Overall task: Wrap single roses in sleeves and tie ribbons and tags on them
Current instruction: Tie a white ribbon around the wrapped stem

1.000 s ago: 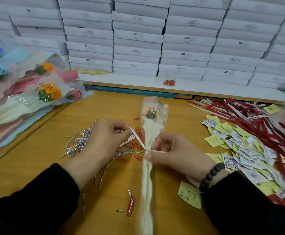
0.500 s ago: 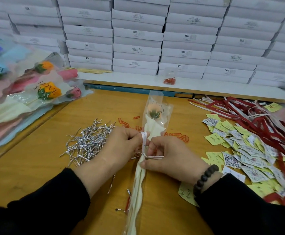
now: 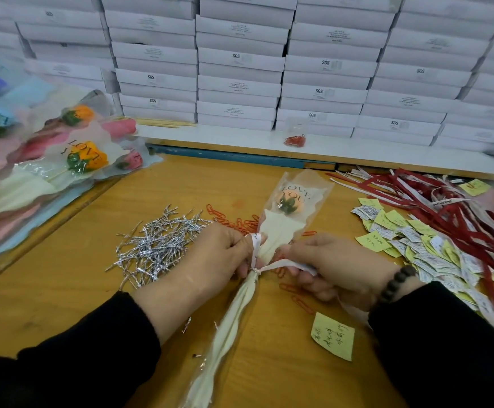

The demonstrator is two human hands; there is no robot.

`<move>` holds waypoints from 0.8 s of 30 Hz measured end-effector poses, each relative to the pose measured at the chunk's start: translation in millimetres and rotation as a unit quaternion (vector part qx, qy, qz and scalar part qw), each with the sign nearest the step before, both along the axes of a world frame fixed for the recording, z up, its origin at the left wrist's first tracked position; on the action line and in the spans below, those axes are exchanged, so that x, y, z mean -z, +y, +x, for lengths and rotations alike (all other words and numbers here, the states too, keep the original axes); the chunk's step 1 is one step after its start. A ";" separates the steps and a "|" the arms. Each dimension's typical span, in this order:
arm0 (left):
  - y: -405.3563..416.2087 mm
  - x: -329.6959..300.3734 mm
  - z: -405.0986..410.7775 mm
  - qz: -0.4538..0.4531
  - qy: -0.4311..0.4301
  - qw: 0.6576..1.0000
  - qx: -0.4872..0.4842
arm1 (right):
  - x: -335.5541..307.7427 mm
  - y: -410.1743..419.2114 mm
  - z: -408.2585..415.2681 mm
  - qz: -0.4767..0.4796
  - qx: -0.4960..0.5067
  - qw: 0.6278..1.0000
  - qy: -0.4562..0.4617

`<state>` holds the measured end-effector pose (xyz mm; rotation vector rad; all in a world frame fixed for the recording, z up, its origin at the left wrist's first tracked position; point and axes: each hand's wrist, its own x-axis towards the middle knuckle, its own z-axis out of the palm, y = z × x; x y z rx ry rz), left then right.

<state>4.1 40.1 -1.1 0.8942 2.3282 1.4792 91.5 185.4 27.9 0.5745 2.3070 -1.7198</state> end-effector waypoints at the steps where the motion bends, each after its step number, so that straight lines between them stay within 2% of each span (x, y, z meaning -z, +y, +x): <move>1: -0.2 0.8 -0.5 -0.001 0.005 1.000 -0.004 | 1.2 0.3 -0.5 -0.101 0.023 0.995 0.008; 3: -0.7 1.5 -1.3 -0.001 0.007 1.000 -0.009 | 3.7 0.1 -2.3 -0.250 0.051 0.967 0.030; 5: -0.6 1.8 -2.2 -0.002 0.004 1.000 -0.008 | 5.3 -1.5 -4.5 -0.335 0.055 0.939 0.057; 9: -1.2 0.9 -3.4 -0.014 0.007 1.000 -0.003 | 10.6 -4.8 -7.5 -0.382 0.058 0.919 0.084; 11: -2.4 0.2 -3.8 -0.018 0.009 1.000 0.002 | 13.6 -7.5 -7.8 -0.357 0.065 0.927 0.097; 15: -2.8 -1.6 -2.6 -0.009 0.008 1.000 -0.001 | 19.8 -15.0 -7.0 -0.228 0.072 0.964 0.119; 19: -3.2 -2.3 -2.6 -0.009 -0.008 1.000 0.008 | 22.8 -19.9 -6.1 -0.105 0.053 0.982 0.150; 24: -4.8 -5.7 -1.3 0.006 -0.023 0.999 0.023 | 23.7 -21.4 -4.2 -0.069 0.014 0.978 0.196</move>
